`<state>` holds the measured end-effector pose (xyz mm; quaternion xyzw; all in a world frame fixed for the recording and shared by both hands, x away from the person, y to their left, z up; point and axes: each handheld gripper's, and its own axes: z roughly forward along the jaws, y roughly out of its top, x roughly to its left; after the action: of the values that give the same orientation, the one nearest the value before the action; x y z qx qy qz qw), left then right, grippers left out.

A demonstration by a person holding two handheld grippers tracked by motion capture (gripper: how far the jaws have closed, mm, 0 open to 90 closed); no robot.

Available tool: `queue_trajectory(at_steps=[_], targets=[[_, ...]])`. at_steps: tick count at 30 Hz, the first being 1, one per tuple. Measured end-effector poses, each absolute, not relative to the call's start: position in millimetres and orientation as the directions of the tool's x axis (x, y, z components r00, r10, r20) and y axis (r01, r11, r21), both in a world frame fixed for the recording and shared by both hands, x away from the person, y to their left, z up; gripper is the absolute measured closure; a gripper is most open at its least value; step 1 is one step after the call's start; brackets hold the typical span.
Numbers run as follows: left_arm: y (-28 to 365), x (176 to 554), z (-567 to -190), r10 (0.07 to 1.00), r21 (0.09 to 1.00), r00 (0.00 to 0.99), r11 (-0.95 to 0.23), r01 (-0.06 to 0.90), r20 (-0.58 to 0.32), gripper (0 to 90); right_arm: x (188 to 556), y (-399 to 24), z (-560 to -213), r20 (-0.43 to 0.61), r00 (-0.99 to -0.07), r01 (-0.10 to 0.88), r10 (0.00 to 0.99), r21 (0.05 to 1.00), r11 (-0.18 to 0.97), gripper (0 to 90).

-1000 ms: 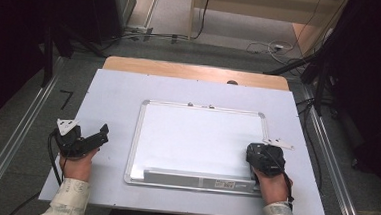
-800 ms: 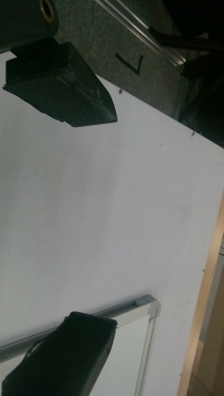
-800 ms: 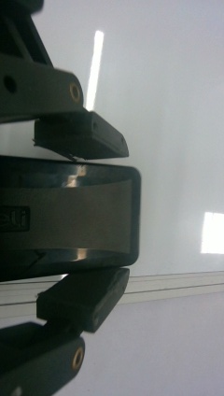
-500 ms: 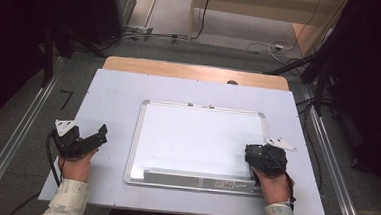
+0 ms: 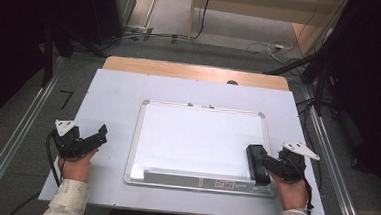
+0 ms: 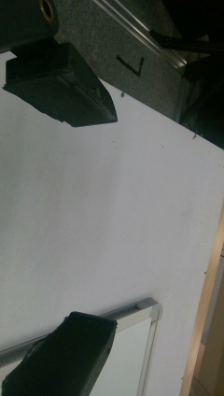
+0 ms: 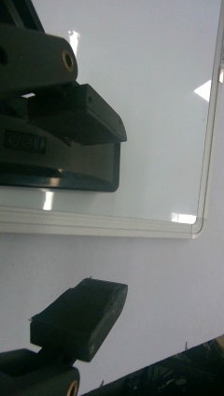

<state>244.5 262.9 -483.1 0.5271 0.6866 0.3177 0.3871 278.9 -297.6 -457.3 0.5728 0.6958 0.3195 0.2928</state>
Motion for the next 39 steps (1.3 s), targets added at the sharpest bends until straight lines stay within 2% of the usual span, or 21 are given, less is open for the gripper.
queue_trajectory(at_steps=[24, 39], targets=[[261.9, 244.4, -483.9, 0.971, 0.843, -0.145, 0.239, 0.482, -0.192, 3.5, 269.6, -342.0, -457.2, -0.026, -0.095, 0.614, 0.995, 0.786, 0.079, 21.2], [261.9, 243.1, -483.1, 0.969, 0.843, -0.147, 0.244, 0.48, -0.196, 3.5, 267.3, -363.5, -467.0, -0.044, -0.051, 0.652, 0.998, 0.755, 0.067, 20.7]])
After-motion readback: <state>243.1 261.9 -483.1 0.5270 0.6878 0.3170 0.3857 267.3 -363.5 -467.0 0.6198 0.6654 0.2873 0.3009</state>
